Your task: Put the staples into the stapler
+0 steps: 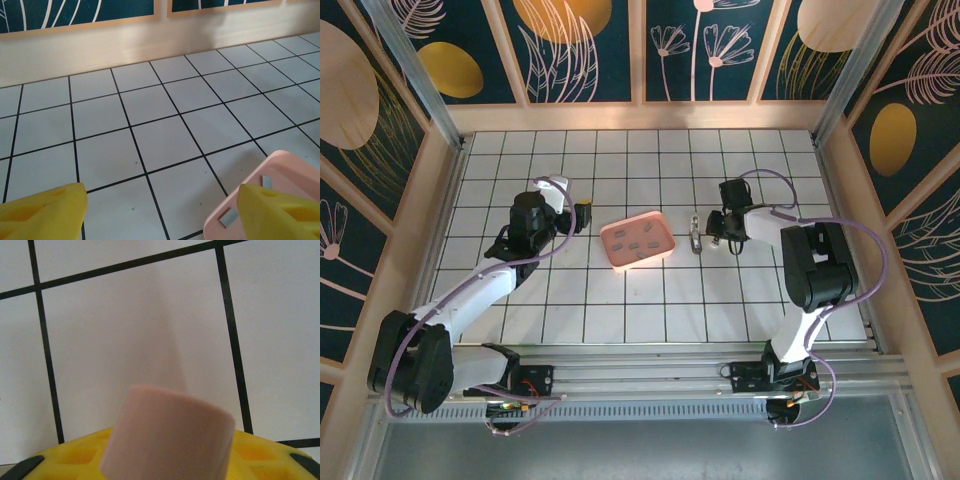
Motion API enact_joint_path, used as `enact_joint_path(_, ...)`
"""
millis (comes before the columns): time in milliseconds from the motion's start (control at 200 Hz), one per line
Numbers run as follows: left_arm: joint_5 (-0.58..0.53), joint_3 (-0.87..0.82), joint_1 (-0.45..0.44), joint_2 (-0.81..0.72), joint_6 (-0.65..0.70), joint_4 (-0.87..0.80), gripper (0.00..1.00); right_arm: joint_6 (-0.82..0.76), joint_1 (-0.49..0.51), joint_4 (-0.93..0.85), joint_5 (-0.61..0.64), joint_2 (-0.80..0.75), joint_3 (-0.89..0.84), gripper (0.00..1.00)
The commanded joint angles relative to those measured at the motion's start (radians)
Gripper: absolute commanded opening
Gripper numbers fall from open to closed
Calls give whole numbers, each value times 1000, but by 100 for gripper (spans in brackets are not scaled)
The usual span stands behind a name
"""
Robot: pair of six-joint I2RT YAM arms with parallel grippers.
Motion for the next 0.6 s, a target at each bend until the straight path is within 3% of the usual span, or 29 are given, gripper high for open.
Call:
enact_joint_path(0,-10,-14,-3,-17,17,34,78,-54,-8,22,7,14,10,40)
enact_joint_path(215,-7,-14,-3,-14,15,34,78,-131,-5,2,-16,-14,-14,29)
enact_joint_path(596,8,-13,-3,-14,9,34,78,-215,-6,6,-16,-86,-82,28)
